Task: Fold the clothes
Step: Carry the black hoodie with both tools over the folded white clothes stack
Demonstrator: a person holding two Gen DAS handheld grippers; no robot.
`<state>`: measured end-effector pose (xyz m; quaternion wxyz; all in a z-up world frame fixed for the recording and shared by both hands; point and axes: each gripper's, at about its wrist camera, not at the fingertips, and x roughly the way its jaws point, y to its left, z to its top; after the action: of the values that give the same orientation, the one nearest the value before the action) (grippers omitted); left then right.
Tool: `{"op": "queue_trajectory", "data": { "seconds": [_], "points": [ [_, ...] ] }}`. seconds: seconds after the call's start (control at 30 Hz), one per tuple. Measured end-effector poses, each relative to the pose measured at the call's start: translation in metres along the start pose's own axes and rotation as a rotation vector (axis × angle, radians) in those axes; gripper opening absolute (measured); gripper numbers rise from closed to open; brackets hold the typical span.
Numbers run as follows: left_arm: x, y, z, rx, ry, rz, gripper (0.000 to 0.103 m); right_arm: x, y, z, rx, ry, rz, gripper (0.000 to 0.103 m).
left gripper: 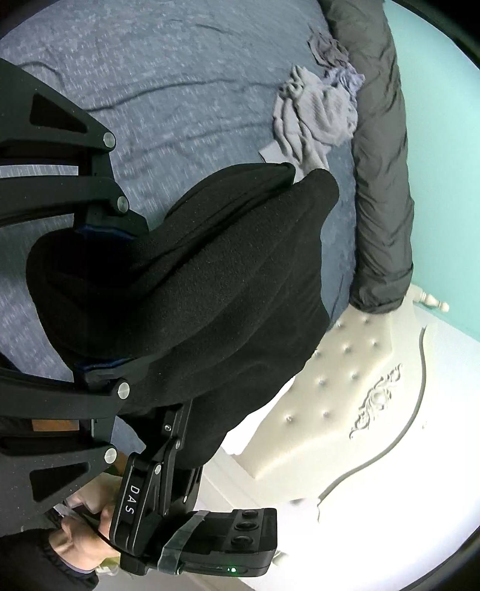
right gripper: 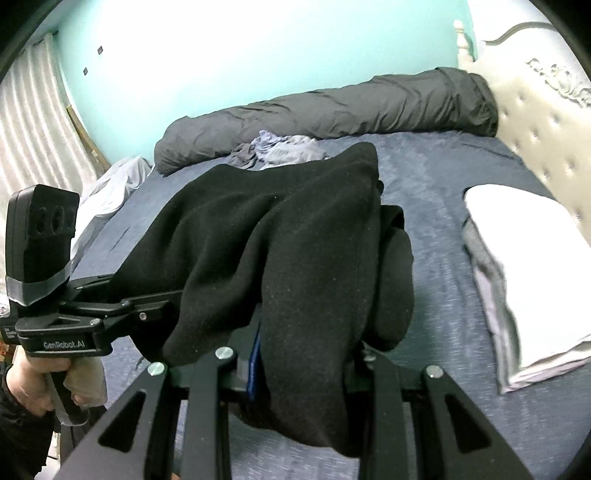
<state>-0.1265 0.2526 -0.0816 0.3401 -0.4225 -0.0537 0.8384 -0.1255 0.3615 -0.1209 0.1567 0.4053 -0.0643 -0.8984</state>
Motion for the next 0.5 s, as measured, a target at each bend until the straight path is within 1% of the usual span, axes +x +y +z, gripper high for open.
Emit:
{"op": "queue_trajectory", "data": {
  "seconds": [0.37,0.5],
  "points": [
    [0.030,-0.058,0.027,0.027,-0.017,-0.042,0.050,-0.037,-0.048,0.012,-0.012,-0.025,-0.068,0.029],
    [0.053,-0.061,0.032,0.036,-0.014,-0.056,0.050,-0.046,-0.072,0.018,-0.015,-0.025,-0.091,0.029]
  ]
}}
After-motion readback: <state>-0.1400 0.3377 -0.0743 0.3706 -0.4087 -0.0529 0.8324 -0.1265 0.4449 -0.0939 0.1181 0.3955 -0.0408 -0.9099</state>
